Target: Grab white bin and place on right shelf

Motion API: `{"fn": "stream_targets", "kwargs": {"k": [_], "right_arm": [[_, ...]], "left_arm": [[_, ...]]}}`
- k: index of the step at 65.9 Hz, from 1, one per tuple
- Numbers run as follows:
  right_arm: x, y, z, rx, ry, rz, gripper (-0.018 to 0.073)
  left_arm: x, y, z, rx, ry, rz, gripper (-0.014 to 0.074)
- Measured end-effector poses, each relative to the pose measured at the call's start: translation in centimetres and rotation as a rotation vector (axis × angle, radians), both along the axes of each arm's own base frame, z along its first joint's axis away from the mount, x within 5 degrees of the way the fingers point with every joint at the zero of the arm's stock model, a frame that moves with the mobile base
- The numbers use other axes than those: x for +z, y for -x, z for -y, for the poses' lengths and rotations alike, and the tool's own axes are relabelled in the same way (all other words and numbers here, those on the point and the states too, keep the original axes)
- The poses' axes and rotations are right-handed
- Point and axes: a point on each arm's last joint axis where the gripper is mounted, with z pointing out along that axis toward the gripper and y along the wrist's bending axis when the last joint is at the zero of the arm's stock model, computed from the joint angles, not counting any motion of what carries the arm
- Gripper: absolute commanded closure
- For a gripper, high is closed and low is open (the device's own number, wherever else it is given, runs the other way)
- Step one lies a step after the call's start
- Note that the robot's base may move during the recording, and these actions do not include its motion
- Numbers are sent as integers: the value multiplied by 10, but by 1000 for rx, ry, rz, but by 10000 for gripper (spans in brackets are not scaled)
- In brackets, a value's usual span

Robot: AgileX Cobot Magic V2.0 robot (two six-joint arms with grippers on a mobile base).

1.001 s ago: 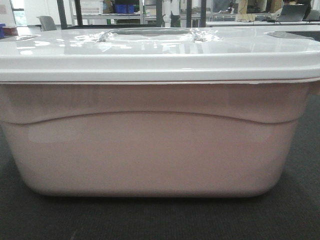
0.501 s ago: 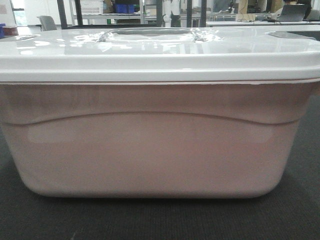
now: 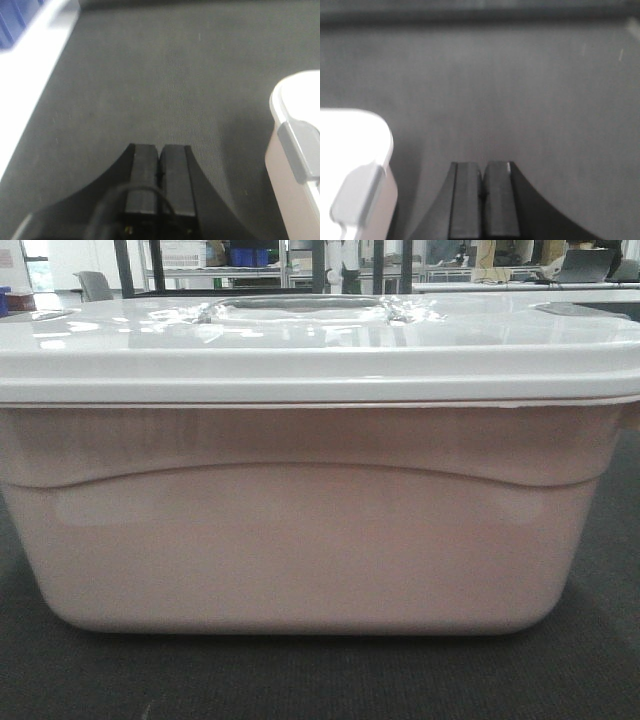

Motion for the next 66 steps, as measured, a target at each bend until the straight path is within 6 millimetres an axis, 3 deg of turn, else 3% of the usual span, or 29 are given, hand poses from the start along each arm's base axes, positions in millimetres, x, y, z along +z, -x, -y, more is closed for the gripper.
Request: {"fn": "stream_targets", "kwargs": {"k": [17, 40, 52, 66], "right_arm": [[-5, -53, -2, 16, 12, -403, 492], [-57, -100, -4, 16, 8, -828, 492], [-76, -114, -5, 16, -1, -930, 492], [-73, -117, -7, 20, -28, -917, 492]], "left_arm": [[15, -45, 7, -28, 44, -305, 713], [-21, -99, 15, -42, 94, -526, 713], [-37, -114, 16, -39, 97, -596, 713], [-45, -122, 17, -37, 98, -633, 713]]}}
